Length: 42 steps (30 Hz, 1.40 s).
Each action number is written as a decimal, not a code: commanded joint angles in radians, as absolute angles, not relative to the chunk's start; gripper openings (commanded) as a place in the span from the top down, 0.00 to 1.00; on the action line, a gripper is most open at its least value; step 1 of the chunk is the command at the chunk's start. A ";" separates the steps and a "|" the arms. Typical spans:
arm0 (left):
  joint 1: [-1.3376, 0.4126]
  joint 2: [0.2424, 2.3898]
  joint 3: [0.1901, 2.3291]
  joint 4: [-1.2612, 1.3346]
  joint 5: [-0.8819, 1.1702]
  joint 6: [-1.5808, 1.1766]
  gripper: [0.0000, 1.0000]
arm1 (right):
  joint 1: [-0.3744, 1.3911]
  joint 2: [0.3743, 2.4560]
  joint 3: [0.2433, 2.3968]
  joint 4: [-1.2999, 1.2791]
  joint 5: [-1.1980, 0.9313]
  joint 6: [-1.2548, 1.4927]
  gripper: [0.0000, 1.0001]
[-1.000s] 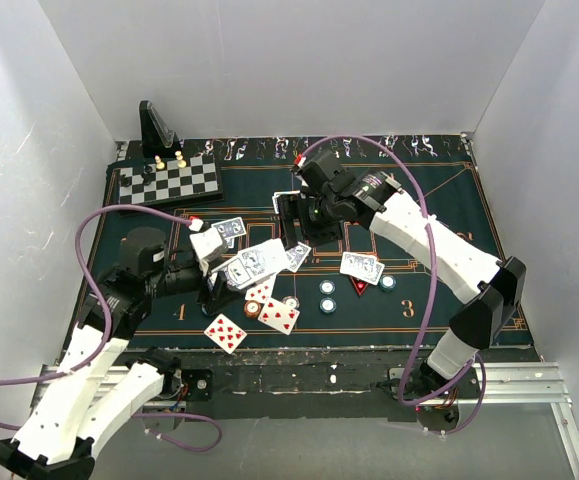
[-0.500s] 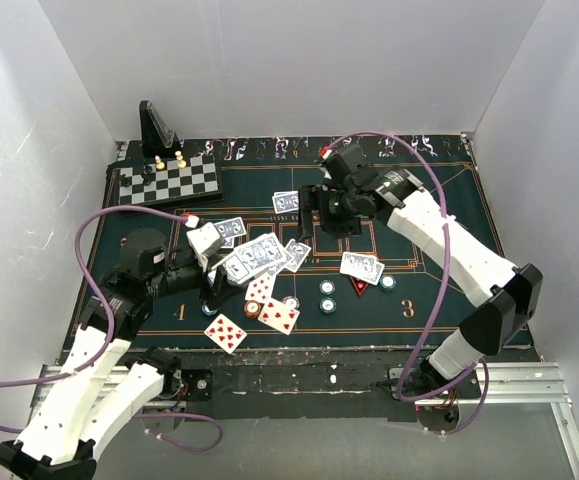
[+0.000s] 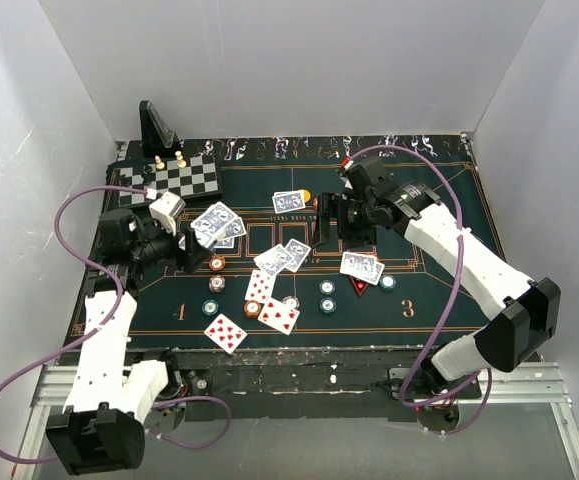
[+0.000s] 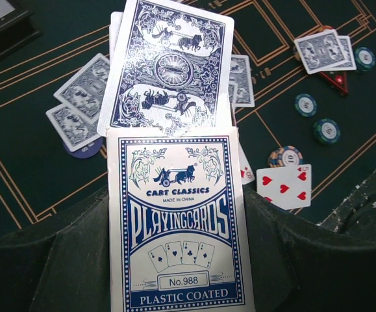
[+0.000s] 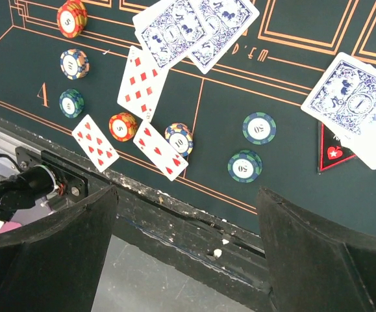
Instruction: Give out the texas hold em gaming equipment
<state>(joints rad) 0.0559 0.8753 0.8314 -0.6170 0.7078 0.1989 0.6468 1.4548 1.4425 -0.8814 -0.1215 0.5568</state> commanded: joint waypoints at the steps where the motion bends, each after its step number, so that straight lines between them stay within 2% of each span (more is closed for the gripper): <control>1: 0.174 0.908 0.773 -0.532 0.807 0.288 1.00 | 0.623 1.405 1.399 -0.812 -0.155 0.572 0.07; 9: 0.342 1.006 0.716 -0.538 0.909 0.477 1.00 | 0.586 1.371 1.330 -0.773 -0.175 0.589 0.06; 22: 0.391 1.120 0.652 -0.511 0.939 0.646 1.00 | 0.545 1.327 1.269 -0.750 -0.198 0.603 0.05; 26: 0.419 1.129 0.663 -0.552 0.965 0.672 0.96 | 0.535 1.318 1.262 -0.752 -0.204 0.603 0.05; 30: 0.436 1.115 0.646 -0.483 0.931 0.594 0.91 | 0.532 1.316 1.259 -0.750 -0.207 0.612 0.04; 32: 0.459 1.135 0.653 -0.475 0.937 0.589 0.91 | 0.534 1.316 1.258 -0.747 -0.210 0.615 0.04; 37: 0.528 1.178 0.699 -0.581 0.989 0.753 0.98 | 0.531 1.316 1.250 -0.744 -0.213 0.618 0.04; 42: 0.529 1.270 0.738 -0.805 0.973 1.049 0.97 | 0.531 1.324 1.241 -0.736 -0.222 0.624 0.04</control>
